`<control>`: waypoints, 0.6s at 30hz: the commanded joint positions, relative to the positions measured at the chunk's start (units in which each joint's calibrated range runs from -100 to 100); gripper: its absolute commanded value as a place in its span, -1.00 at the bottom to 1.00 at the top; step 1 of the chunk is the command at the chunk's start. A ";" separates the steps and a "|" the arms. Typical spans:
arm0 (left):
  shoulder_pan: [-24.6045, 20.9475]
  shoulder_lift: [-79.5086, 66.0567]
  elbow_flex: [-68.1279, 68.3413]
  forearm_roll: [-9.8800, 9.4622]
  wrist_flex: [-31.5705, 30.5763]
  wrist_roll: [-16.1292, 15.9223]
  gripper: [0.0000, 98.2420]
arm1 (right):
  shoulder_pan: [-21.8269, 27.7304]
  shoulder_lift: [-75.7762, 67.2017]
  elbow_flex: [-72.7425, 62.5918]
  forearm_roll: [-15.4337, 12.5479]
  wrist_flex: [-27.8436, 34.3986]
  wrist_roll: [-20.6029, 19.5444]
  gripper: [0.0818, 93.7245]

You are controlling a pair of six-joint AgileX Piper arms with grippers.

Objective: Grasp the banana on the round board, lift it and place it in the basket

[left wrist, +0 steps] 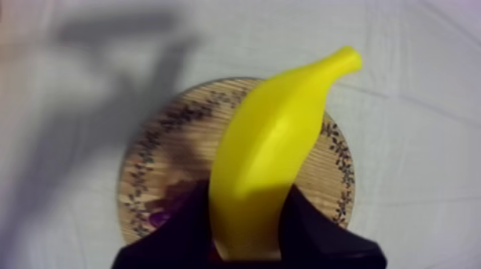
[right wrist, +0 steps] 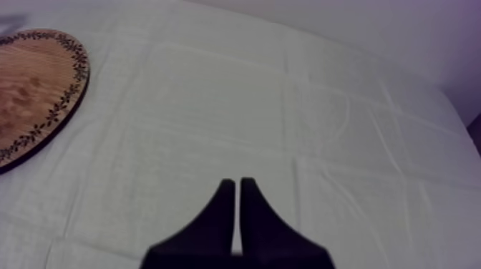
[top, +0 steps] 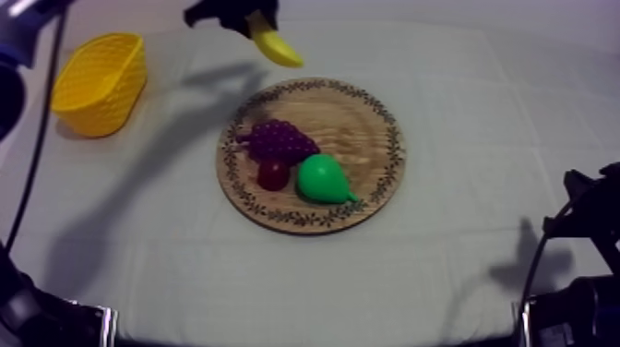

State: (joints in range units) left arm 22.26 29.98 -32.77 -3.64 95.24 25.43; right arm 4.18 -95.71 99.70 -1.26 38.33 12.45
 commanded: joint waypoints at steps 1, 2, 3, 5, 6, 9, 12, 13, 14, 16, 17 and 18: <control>-1.81 -8.41 8.59 -0.59 -1.63 -0.54 -0.63 | 0.03 -0.04 -0.03 0.01 -0.02 -0.02 -0.99; -2.55 -9.72 10.15 -0.97 -2.16 -0.87 -0.63 | 0.03 -0.04 -0.03 0.01 -0.02 -0.02 -0.99; -3.28 -10.90 11.54 -1.35 -2.68 -1.23 -0.63 | 0.03 -0.04 -0.03 0.01 -0.02 -0.02 -0.99; -4.82 -13.00 14.32 -2.07 -3.97 -2.02 -0.63 | 0.03 -0.04 -0.03 0.01 -0.02 -0.02 -0.99; -5.63 -14.00 15.84 -2.42 -4.82 -2.45 -0.64 | 0.03 -0.04 -0.03 0.01 -0.02 -0.02 -0.99; -8.53 -16.62 21.00 -3.21 -7.97 -4.08 -0.64 | 0.03 -0.04 -0.03 0.01 -0.02 -0.02 -0.99; -12.02 -18.05 25.68 -3.51 -10.43 -6.01 -0.61 | 0.03 -0.04 -0.03 0.01 -0.02 -0.02 -0.99; -13.26 -18.18 26.90 -3.56 -11.21 -6.72 -0.60 | 0.03 -0.04 -0.03 0.01 -0.02 -0.02 -0.99; -14.49 -18.14 27.96 -3.59 -12.03 -7.44 -0.60 | 0.03 -0.04 -0.03 0.01 -0.02 -0.02 -0.99; -16.88 -17.58 29.45 -3.67 -13.72 -8.93 -0.59 | 0.03 -0.04 -0.03 0.01 -0.02 -0.02 -0.99; -17.98 -17.07 29.91 -3.75 -14.57 -9.64 -0.59 | 0.03 -0.04 -0.03 0.01 -0.02 -0.02 -0.99; -18.99 -16.41 30.23 -3.96 -15.30 -10.25 -0.59 | 0.03 -0.04 -0.03 0.01 -0.02 -0.02 -0.99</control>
State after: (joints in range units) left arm 6.26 13.07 -3.12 -7.45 80.80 16.52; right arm 4.18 -95.71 99.70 -1.26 38.32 12.45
